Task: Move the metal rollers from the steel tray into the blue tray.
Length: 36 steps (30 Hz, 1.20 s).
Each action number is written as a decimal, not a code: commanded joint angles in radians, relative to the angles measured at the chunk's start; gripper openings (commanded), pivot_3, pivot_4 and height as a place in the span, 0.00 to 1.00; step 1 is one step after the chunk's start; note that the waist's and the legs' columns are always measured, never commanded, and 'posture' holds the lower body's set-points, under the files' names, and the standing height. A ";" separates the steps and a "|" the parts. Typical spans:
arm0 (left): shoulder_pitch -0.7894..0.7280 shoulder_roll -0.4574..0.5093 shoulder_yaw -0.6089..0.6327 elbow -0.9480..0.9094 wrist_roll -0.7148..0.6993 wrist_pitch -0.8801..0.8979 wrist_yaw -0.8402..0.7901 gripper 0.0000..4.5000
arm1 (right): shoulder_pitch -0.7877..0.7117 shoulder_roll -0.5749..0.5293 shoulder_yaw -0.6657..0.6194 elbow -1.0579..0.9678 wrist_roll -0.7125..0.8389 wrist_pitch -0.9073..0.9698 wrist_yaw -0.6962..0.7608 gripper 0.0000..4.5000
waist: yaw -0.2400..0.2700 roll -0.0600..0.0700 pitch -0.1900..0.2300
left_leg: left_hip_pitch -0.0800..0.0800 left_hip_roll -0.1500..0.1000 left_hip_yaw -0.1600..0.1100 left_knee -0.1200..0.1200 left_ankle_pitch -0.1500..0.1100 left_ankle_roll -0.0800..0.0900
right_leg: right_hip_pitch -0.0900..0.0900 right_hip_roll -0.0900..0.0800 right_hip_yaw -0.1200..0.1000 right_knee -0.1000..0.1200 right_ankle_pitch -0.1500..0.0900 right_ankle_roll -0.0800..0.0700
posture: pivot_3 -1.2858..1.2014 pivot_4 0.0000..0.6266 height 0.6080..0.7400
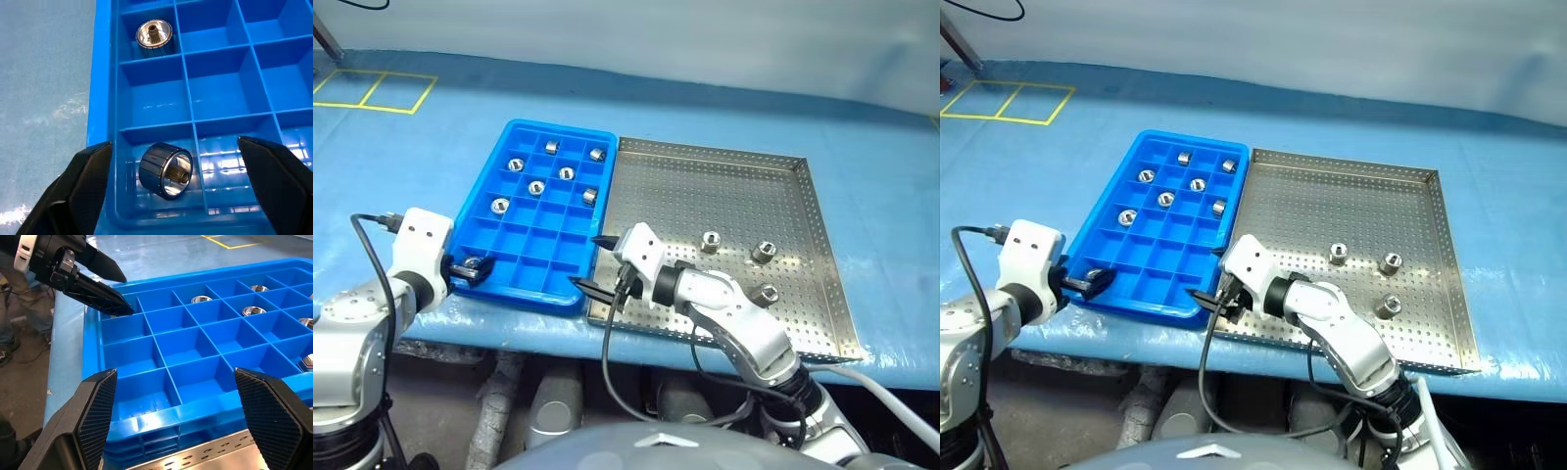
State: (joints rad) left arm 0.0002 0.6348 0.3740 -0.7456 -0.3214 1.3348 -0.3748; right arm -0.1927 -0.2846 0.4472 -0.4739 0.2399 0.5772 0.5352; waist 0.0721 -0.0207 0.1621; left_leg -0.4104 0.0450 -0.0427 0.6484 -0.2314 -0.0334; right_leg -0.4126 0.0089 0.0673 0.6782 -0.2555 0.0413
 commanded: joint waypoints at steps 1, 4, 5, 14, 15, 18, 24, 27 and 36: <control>-0.067 -0.015 -0.025 0.025 -0.014 -0.172 -0.034 1.00 | 0.021 -0.002 -0.035 -0.073 -0.001 -0.001 -0.027 0.90 | 0.003 0.000 0.000 | 0.000 0.000 0.000 0.000 0.000 0.000 | 0.000 0.000 0.000 0.000 0.000 0.000 | 0.59 0.24 1.00; -0.134 -0.027 -0.160 0.099 -0.005 -0.406 -0.117 1.00 | 0.079 -0.032 -0.077 -0.131 0.004 0.012 -0.051 0.90 | 0.001 0.000 0.000 | -0.001 -0.001 0.000 0.001 0.000 0.000 | 0.000 -0.001 0.000 -0.001 0.000 -0.001 | 0.57 0.24 1.00; -0.152 -0.036 -0.196 0.124 -0.008 -0.452 -0.139 1.00 | 0.096 -0.041 -0.088 -0.147 0.005 0.017 -0.057 0.90 | -0.001 0.000 0.000 | -0.001 -0.001 0.001 0.001 0.000 0.000 | 0.001 -0.002 0.000 -0.001 -0.001 -0.002 | 0.57 0.24 1.00; -0.436 -0.125 -0.534 0.454 -0.017 -0.675 -0.411 1.00 | 0.350 -0.156 -0.289 -0.375 0.030 0.089 -0.118 0.90 | -0.062 0.000 0.000 | -0.001 -0.001 0.003 0.001 0.000 0.000 | 0.000 0.000 0.002 -0.002 0.003 0.004 | 0.50 0.24 1.00; -0.469 -0.136 -0.557 0.498 -0.016 -0.693 -0.442 1.00 | 0.379 -0.164 -0.311 -0.395 0.033 0.096 -0.123 0.90 | -0.075 0.000 0.000 | -0.001 -0.001 0.002 0.001 0.000 0.001 | 0.000 0.000 0.002 -0.002 0.003 0.004 | 0.49 0.24 1.00; -0.571 -0.175 -0.637 0.643 0.024 -0.751 -0.507 1.00 | 0.457 -0.182 -0.355 -0.446 0.035 0.109 -0.139 0.90 | -0.108 0.000 0.000 | -0.001 -0.001 0.003 0.002 0.000 0.001 | 0.001 0.000 0.003 -0.001 0.003 0.005 | 0.47 0.24 1.00; -0.778 -0.318 -0.750 0.976 0.131 -0.869 -0.547 1.00 | 0.530 -0.157 -0.371 -0.492 0.018 0.122 -0.203 0.90 | -0.156 0.001 -0.001 | -0.001 -0.002 0.003 0.005 0.000 0.001 | 0.001 0.001 0.004 -0.001 0.004 0.007 | 0.43 0.24 1.00; -0.849 -0.389 -0.781 1.115 0.174 -0.920 -0.561 1.00 | 0.542 -0.144 -0.363 -0.499 0.010 0.120 -0.229 0.90 | -0.176 0.001 -0.001 | -0.002 -0.002 0.004 0.007 -0.001 0.002 | 0.001 0.001 0.005 -0.001 0.004 0.008 | 0.43 0.24 1.00; -0.960 -0.518 -0.831 1.410 0.311 -1.025 -0.554 1.00 | 0.546 -0.123 -0.345 -0.505 -0.006 0.112 -0.277 0.90 | -0.232 0.001 0.000 | -0.002 -0.002 0.005 0.007 -0.002 0.003 | 0.001 0.002 0.007 -0.001 0.004 0.009 | 0.41 0.24 1.00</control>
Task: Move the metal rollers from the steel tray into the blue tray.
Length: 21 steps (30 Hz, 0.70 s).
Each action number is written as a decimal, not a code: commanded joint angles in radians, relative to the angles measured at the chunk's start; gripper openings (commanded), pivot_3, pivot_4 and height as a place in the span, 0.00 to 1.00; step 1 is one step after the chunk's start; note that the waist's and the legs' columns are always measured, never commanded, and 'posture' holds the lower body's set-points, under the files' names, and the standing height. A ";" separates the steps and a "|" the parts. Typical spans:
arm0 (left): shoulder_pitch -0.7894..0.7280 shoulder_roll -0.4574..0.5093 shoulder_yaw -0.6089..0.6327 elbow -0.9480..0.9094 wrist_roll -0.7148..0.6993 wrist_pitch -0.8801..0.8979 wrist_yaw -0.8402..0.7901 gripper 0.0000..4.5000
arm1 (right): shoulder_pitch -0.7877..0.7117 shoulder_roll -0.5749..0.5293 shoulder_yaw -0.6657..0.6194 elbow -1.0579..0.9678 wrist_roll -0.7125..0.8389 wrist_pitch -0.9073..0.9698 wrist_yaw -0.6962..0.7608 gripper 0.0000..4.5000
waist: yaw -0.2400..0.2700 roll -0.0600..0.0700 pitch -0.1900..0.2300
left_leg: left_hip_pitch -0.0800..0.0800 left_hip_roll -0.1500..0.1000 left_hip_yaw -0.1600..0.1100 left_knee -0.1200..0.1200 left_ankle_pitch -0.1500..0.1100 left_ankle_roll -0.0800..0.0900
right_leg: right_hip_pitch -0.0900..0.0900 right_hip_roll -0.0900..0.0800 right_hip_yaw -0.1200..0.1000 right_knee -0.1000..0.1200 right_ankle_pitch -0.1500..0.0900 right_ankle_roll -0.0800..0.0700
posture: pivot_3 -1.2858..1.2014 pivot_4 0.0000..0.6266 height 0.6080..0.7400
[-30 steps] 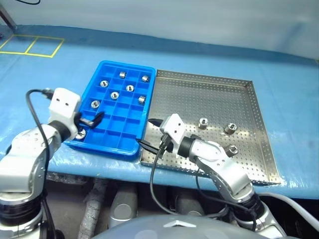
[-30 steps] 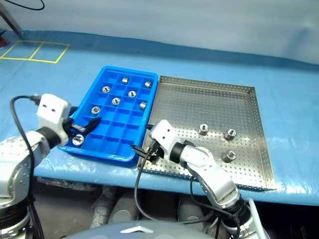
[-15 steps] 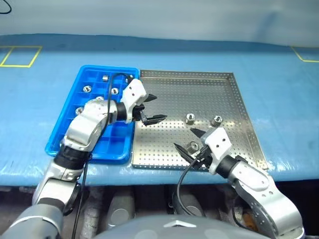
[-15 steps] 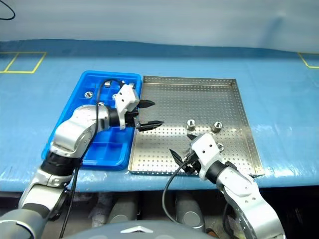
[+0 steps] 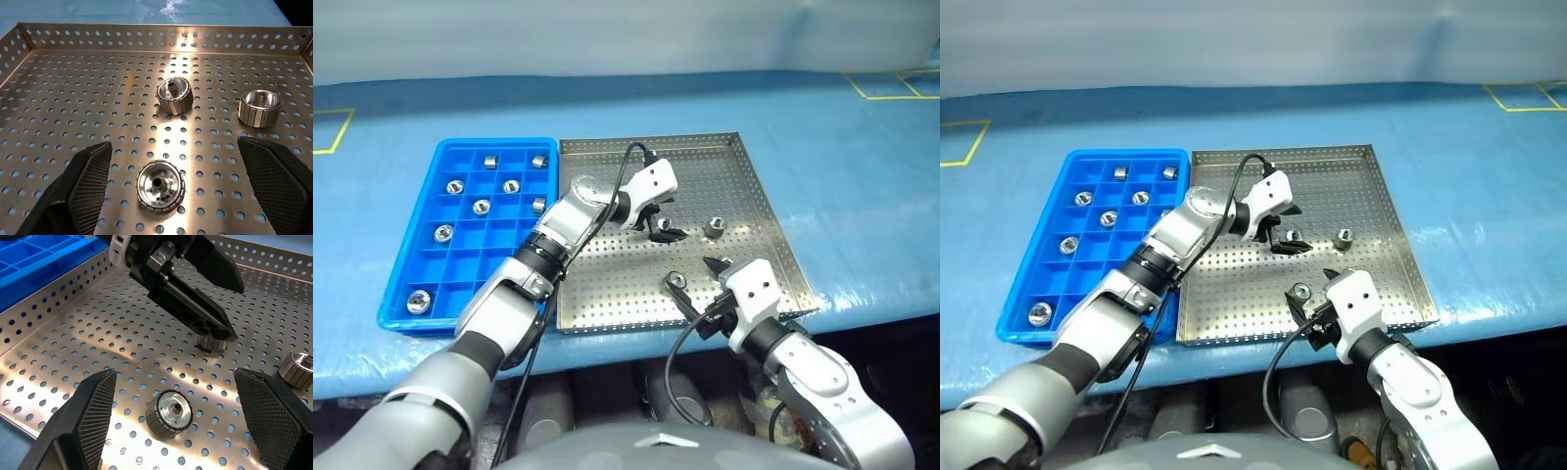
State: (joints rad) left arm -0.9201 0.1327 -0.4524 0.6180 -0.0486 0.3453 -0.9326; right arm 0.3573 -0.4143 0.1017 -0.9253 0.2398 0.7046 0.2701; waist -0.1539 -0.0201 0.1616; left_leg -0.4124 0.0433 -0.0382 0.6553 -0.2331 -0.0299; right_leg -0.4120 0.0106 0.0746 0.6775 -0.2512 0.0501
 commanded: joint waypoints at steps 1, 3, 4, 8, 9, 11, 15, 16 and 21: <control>-0.043 -0.021 -0.007 0.065 0.053 -0.044 0.007 1.00 | -0.004 0.007 0.002 -0.055 -0.007 -0.015 -0.015 0.90 | -0.011 0.000 0.000 | 0.000 0.000 0.000 0.000 0.000 0.000 | 0.000 0.000 0.000 0.000 0.000 0.000 | 0.41 0.24 1.00; -0.046 -0.029 -0.003 0.092 0.071 -0.048 0.005 1.00 | -0.004 0.008 0.004 -0.055 -0.007 -0.016 -0.020 0.90 | -0.020 0.000 0.000 | 0.000 0.000 0.000 0.000 0.000 0.000 | 0.000 0.000 0.000 0.000 0.000 0.000 | 0.41 0.24 1.00; -0.046 -0.030 -0.004 0.103 0.082 -0.051 0.004 1.00 | -0.004 0.008 0.005 -0.054 -0.008 -0.016 -0.022 0.90 | -0.025 0.000 0.000 | 0.000 0.000 0.000 0.000 0.000 0.000 | 0.000 0.000 0.000 0.000 0.000 0.000 | 0.41 0.24 1.00; -0.036 -0.031 -0.006 0.122 0.114 -0.047 -0.008 1.00 | -0.009 0.009 0.007 -0.049 -0.007 -0.019 -0.026 0.90 | -0.032 0.000 0.000 | 0.000 0.000 0.000 0.000 0.000 0.000 | 0.000 0.000 0.001 0.000 0.000 0.001 | 0.41 0.24 1.00; -0.034 -0.032 -0.006 0.124 0.119 -0.045 -0.011 1.00 | -0.011 0.009 0.007 -0.048 -0.007 -0.020 -0.026 0.90 | -0.033 0.000 0.000 | 0.000 0.000 0.000 0.000 0.000 0.000 | 0.000 0.000 0.001 0.000 0.000 0.001 | 0.41 0.24 1.00; -0.030 -0.033 -0.003 0.126 0.132 -0.042 -0.011 0.96 | -0.016 0.007 0.008 -0.044 -0.008 -0.020 -0.028 0.90 | -0.034 0.000 0.000 | 0.000 0.000 0.000 0.000 0.000 0.000 | 0.000 0.000 0.001 0.000 0.000 0.001 | 0.42 0.24 1.00; -0.022 -0.037 0.011 0.122 0.138 -0.034 -0.005 0.72 | -0.027 0.006 0.008 -0.036 -0.008 -0.020 -0.028 0.90 | -0.033 0.000 0.000 | 0.000 0.000 0.001 0.000 0.000 0.000 | 0.000 0.000 0.001 0.000 0.000 0.001 | 0.42 0.24 1.00; -0.020 -0.037 0.014 0.121 0.139 -0.035 -0.001 0.64 | -0.029 0.005 0.009 -0.035 -0.008 -0.021 -0.027 0.90 | -0.033 0.000 0.000 | 0.000 0.000 0.001 0.000 0.000 0.000 | 0.000 0.000 0.001 0.000 0.000 0.001 | 0.42 0.24 1.00; -0.015 -0.041 0.029 0.121 0.137 -0.031 0.013 0.37 | -0.041 0.004 0.012 -0.027 -0.007 -0.021 -0.023 0.90 | -0.030 0.000 0.000 | 0.000 0.000 0.001 0.000 0.000 0.000 | 0.000 0.000 0.001 0.000 0.000 0.001 | 0.42 0.24 1.00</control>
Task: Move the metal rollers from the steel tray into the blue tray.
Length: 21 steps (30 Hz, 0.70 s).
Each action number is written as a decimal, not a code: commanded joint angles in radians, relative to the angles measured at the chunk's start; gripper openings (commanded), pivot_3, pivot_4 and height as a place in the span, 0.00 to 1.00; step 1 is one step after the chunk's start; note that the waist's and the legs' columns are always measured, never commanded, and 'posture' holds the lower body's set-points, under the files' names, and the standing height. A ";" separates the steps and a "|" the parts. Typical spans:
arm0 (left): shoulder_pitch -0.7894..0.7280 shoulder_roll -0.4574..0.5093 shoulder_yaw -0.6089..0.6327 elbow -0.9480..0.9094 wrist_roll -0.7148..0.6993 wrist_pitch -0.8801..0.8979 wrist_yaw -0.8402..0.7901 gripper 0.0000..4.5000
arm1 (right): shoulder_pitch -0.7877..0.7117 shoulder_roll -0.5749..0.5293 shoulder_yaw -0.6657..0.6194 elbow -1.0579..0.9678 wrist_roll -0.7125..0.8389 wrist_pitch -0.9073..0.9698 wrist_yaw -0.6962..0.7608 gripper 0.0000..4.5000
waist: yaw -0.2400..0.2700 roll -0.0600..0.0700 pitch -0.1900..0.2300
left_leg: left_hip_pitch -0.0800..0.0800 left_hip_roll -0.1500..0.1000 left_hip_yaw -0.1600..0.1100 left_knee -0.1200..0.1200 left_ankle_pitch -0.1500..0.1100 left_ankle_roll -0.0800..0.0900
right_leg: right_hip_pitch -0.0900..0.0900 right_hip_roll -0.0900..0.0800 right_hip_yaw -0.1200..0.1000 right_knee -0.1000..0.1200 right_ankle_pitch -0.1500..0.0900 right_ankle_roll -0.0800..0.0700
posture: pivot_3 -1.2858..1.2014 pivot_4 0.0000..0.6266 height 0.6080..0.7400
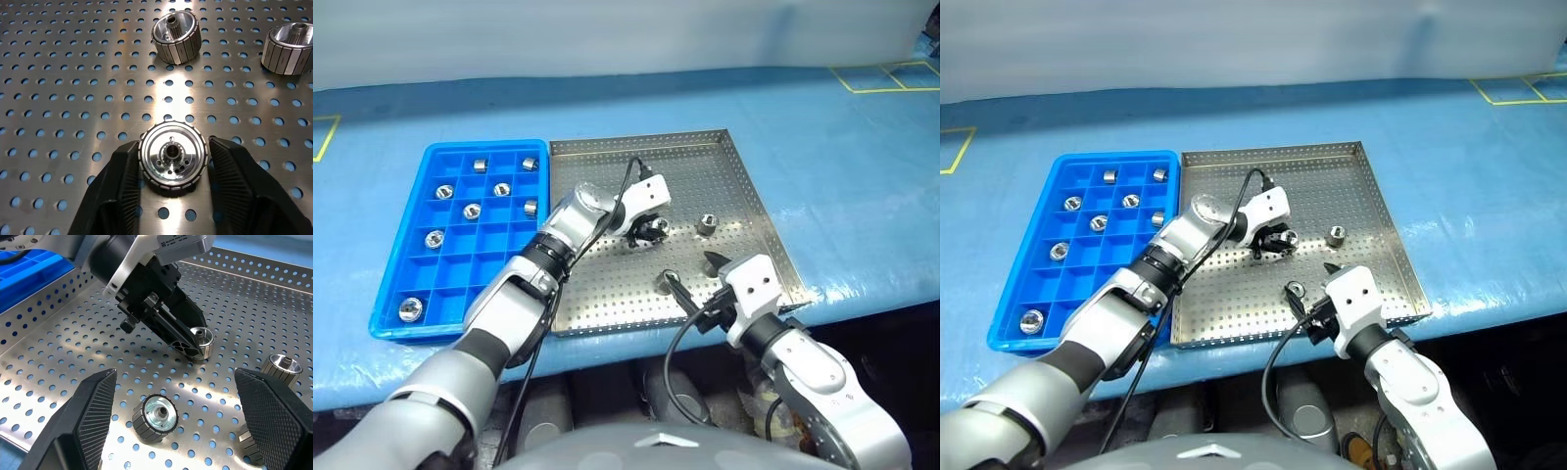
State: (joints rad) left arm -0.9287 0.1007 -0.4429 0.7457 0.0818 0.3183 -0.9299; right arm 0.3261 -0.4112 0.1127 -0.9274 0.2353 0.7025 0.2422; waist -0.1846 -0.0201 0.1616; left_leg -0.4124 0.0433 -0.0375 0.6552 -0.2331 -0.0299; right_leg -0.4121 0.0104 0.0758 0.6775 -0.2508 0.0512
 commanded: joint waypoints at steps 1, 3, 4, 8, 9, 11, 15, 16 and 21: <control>-0.005 -0.008 0.023 -0.010 0.005 -0.003 0.014 0.37 | -0.013 0.000 0.002 -0.024 -0.003 -0.018 0.005 0.90 | 0.001 0.000 0.000 | 0.000 0.000 0.000 0.000 0.000 0.000 | 0.000 0.000 0.000 0.000 0.000 0.000 | 0.42 0.24 1.00; -0.001 -0.002 0.036 -0.029 -0.005 0.003 0.019 0.37 | -0.018 -0.001 0.004 -0.022 -0.002 -0.017 0.007 0.90 | 0.002 0.000 0.000 | 0.000 0.000 0.000 0.000 0.000 0.000 | 0.000 0.000 0.000 0.000 0.000 0.000 | 0.42 0.24 1.00; 0.006 0.006 0.052 -0.060 -0.016 0.009 0.025 0.37 | -0.021 -0.002 0.005 -0.021 -0.002 -0.016 0.008 0.90 | 0.002 0.000 0.000 | 0.000 0.000 0.000 0.000 0.000 0.000 | 0.000 0.000 0.000 0.000 0.000 0.000 | 0.42 0.24 1.00; 0.051 0.030 0.151 -0.234 -0.076 0.057 0.079 0.37 | -0.036 0.000 0.016 -0.015 0.001 -0.018 0.011 0.90 | 0.004 0.000 0.000 | 0.000 0.000 0.001 0.000 0.000 0.000 | -0.001 0.000 0.001 0.000 0.000 0.000 | 0.44 0.24 1.00; 0.074 0.041 0.185 -0.310 -0.093 0.085 0.100 0.37 | -0.048 0.004 0.027 -0.008 0.003 -0.018 0.013 0.90 | 0.005 0.000 0.000 | 0.000 0.000 0.001 0.000 0.000 0.000 | -0.001 0.000 0.001 0.001 0.000 0.000 | 0.44 0.24 1.00; 0.125 0.068 0.245 -0.470 -0.119 0.153 0.146 0.37 | -0.083 0.015 0.059 0.013 0.002 -0.017 0.015 0.90 | 0.006 0.000 0.000 | 0.000 0.001 0.001 -0.001 0.000 0.000 | -0.001 0.000 0.002 0.001 0.000 0.000 | 0.45 0.24 1.00; 0.235 0.126 0.343 -0.762 -0.147 0.321 0.236 0.37 | -0.173 0.047 0.123 0.072 -0.005 -0.020 0.022 0.90 | 0.013 0.001 0.000 | 0.001 0.001 0.001 -0.001 0.000 0.000 | -0.001 0.001 0.002 0.002 0.000 0.000 | 0.47 0.24 1.00; 0.258 0.140 0.365 -0.817 -0.152 0.361 0.260 0.37 | -0.193 0.052 0.134 0.086 -0.007 -0.022 0.025 0.90 | 0.016 0.001 0.000 | 0.002 0.001 0.002 -0.001 0.000 0.000 | -0.001 0.000 0.002 0.002 0.000 0.000 | 0.47 0.24 1.00; 0.393 0.235 0.453 -1.027 -0.164 0.525 0.337 0.37 | -0.296 0.079 0.180 0.157 0.003 -0.031 0.058 0.90 | 0.054 0.001 0.000 | 0.002 0.001 0.001 0.000 0.000 0.000 | -0.001 0.000 0.001 0.003 0.000 0.000 | 0.50 0.24 1.00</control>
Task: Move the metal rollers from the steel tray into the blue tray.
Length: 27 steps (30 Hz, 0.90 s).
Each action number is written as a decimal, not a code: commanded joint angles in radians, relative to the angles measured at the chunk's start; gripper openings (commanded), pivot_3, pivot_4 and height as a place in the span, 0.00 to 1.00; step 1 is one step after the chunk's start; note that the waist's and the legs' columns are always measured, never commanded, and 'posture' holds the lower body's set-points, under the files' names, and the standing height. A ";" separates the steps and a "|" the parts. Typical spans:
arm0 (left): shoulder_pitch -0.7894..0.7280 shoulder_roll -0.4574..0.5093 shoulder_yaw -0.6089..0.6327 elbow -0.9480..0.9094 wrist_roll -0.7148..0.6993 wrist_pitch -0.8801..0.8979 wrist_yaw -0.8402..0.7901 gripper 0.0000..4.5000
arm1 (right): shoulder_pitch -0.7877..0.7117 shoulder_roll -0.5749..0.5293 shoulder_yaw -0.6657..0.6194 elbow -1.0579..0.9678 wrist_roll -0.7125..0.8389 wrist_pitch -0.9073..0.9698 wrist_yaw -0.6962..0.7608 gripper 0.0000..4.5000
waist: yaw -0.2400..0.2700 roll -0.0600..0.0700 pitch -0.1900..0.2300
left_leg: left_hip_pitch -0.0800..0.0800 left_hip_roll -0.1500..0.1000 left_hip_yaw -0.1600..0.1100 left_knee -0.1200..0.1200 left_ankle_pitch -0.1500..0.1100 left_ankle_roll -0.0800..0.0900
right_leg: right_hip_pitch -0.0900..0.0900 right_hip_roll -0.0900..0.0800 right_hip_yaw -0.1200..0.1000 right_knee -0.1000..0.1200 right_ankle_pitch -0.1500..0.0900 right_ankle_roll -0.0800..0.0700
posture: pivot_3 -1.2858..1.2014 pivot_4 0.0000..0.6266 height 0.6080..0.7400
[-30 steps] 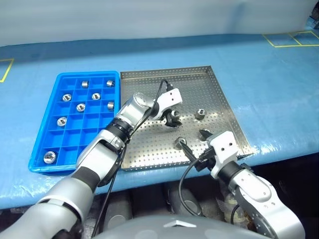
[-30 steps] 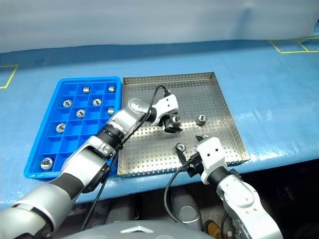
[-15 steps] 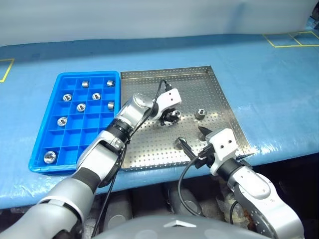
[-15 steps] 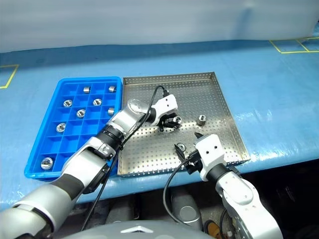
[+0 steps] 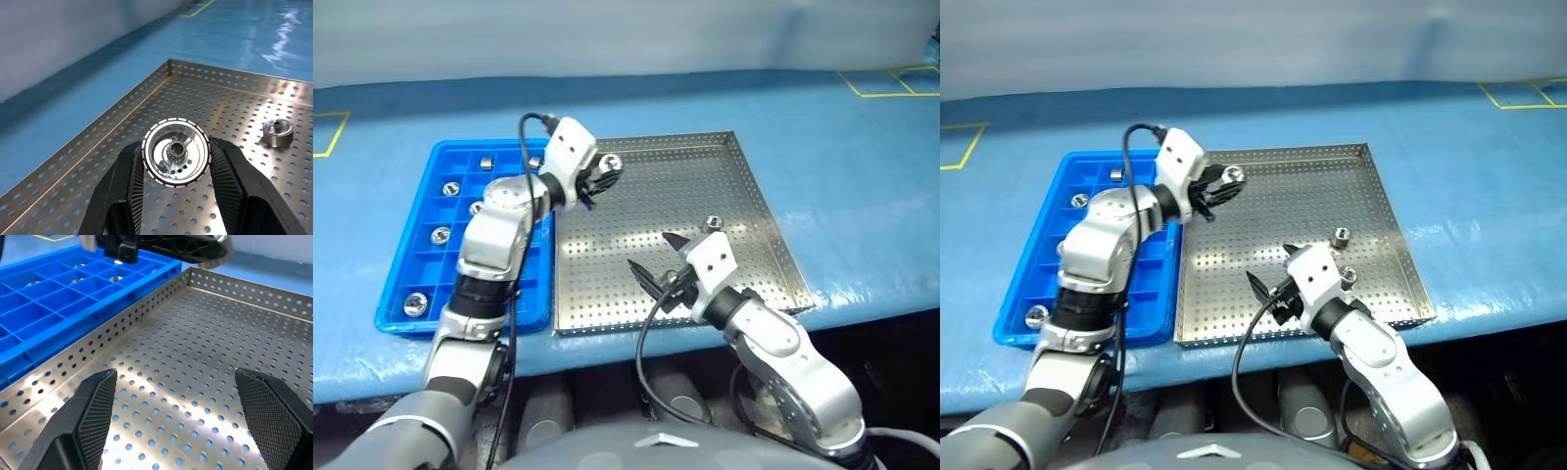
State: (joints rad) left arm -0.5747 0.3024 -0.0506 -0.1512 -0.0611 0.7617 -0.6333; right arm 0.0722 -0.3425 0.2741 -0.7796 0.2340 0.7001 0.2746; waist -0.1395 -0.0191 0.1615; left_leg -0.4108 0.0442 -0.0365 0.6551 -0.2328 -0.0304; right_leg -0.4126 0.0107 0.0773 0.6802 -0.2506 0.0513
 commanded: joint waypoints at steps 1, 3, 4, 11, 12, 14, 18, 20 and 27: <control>0.069 0.051 0.079 -0.165 -0.027 0.111 0.051 0.37 | -0.060 0.012 0.027 0.024 0.004 -0.031 0.035 0.90 | 0.021 0.000 0.000 | 0.000 0.000 0.000 0.000 0.000 0.000 | 0.000 0.000 0.000 0.000 0.000 0.000 | 0.51 0.24 1.00; 0.116 0.077 0.108 -0.208 -0.034 0.157 0.072 0.37 | -0.086 0.015 0.039 0.048 0.004 -0.037 0.050 0.90 | 0.041 0.000 0.000 | 0.000 0.000 0.000 0.000 0.000 0.000 | 0.000 0.000 -0.001 0.000 0.000 0.000 | 0.52 0.24 1.00; 0.141 0.091 0.123 -0.224 -0.036 0.176 0.085 0.37 | -0.097 0.017 0.045 0.059 0.005 -0.040 0.057 0.90 | 0.054 0.000 0.000 | 0.000 0.000 -0.001 0.000 0.000 0.000 | 0.000 0.000 -0.001 -0.001 0.000 0.000 | 0.52 0.24 1.00; 0.269 0.126 0.193 -0.356 -0.064 0.297 0.158 0.37 | -0.129 0.017 0.061 0.097 0.010 -0.051 0.101 0.90 | 0.112 -0.001 0.000 | -0.001 0.000 -0.001 0.000 0.000 0.000 | 0.000 -0.001 -0.003 -0.001 0.000 0.000 | 0.54 0.24 1.00; 0.281 0.127 0.199 -0.375 -0.073 0.318 0.163 0.37 | -0.130 0.017 0.062 0.098 0.010 -0.051 0.106 0.90 | 0.115 -0.001 0.000 | -0.001 0.000 -0.001 0.000 0.000 0.000 | 0.000 -0.001 -0.003 -0.001 0.000 0.000 | 0.54 0.24 1.00; 0.309 0.138 0.210 -0.413 -0.085 0.357 0.174 0.37 | -0.131 0.017 0.064 0.102 0.010 -0.050 0.112 0.90 | 0.121 -0.001 0.000 | -0.001 0.000 -0.002 0.000 0.000 0.000 | 0.001 -0.001 -0.004 -0.001 0.000 -0.001 | 0.54 0.24 1.00; 0.360 0.167 0.245 -0.475 -0.095 0.428 0.198 0.37 | -0.125 0.016 0.063 0.102 0.011 -0.049 0.118 0.90 | 0.122 -0.001 0.000 | -0.001 0.000 -0.002 0.001 0.000 0.000 | 0.001 -0.001 -0.004 -0.001 0.000 -0.001 | 0.55 0.24 1.00; 0.386 0.169 0.270 -0.502 -0.101 0.456 0.207 0.37 | -0.121 0.016 0.062 0.101 0.014 -0.047 0.122 0.90 | 0.122 -0.001 0.000 | -0.001 0.000 -0.002 0.001 0.000 0.000 | 0.001 -0.001 -0.004 -0.001 0.000 -0.001 | 0.55 0.24 1.00; 0.443 0.158 0.310 -0.549 -0.123 0.501 0.251 0.37 | -0.141 0.030 0.084 0.131 0.020 -0.049 0.144 0.90 | 0.131 -0.001 0.000 | 0.000 0.000 -0.002 0.001 0.000 0.000 | 0.001 -0.001 -0.005 -0.001 0.000 -0.001 | 0.57 0.24 1.00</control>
State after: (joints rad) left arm -0.1305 0.4634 0.2305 -0.6380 -0.1728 1.2586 -0.3944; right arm -0.0544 -0.3215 0.3503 -0.6366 0.2430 0.6761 0.4101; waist -0.0086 -0.0199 0.1617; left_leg -0.4111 0.0444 -0.0389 0.6558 -0.2326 -0.0308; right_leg -0.4113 0.0093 0.0723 0.6793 -0.2508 0.0500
